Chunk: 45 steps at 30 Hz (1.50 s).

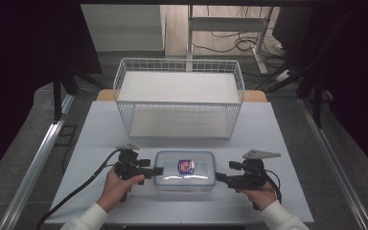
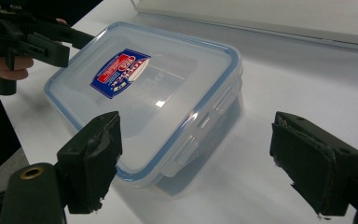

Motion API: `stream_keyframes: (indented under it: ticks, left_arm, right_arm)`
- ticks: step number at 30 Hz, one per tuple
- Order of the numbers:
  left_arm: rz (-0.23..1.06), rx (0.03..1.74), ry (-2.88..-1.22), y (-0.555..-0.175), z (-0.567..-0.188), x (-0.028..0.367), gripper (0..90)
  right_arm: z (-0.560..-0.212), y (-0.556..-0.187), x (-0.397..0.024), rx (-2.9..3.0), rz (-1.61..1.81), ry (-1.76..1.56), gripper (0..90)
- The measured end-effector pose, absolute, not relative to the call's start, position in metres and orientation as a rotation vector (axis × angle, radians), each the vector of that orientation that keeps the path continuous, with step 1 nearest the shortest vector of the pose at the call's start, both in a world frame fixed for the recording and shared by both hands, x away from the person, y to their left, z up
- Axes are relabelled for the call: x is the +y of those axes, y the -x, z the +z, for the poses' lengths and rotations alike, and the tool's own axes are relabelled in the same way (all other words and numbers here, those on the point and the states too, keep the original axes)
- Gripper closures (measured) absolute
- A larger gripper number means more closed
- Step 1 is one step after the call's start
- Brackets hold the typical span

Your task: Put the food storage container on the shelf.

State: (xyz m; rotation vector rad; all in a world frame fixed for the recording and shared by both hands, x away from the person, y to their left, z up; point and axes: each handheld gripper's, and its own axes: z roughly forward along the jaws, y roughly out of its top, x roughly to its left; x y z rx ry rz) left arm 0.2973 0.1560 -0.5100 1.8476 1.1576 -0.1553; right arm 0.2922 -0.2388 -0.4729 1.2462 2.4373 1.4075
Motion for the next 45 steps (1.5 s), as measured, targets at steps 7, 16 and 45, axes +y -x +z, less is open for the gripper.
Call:
stream_keyframes:
  ticks: [7, 16, 45]
  left_arm:
    - [-0.233, 1.162, -1.827, -0.303, -0.516, 0.157, 17.7]
    - [-0.333, 1.171, -1.782, -0.309, -0.523, 0.158, 19.4]
    - [-0.308, 1.178, -1.709, -0.286, -0.507, 0.162, 48.1]
  right_arm:
    - [-0.478, -0.296, -0.232, 2.478, 1.474, -1.29, 16.7]
    - [-0.492, -0.311, -0.222, 2.552, 1.508, -1.367, 15.4]
    - [-0.495, -0.31, -0.229, 2.482, 1.631, -1.702, 46.0]
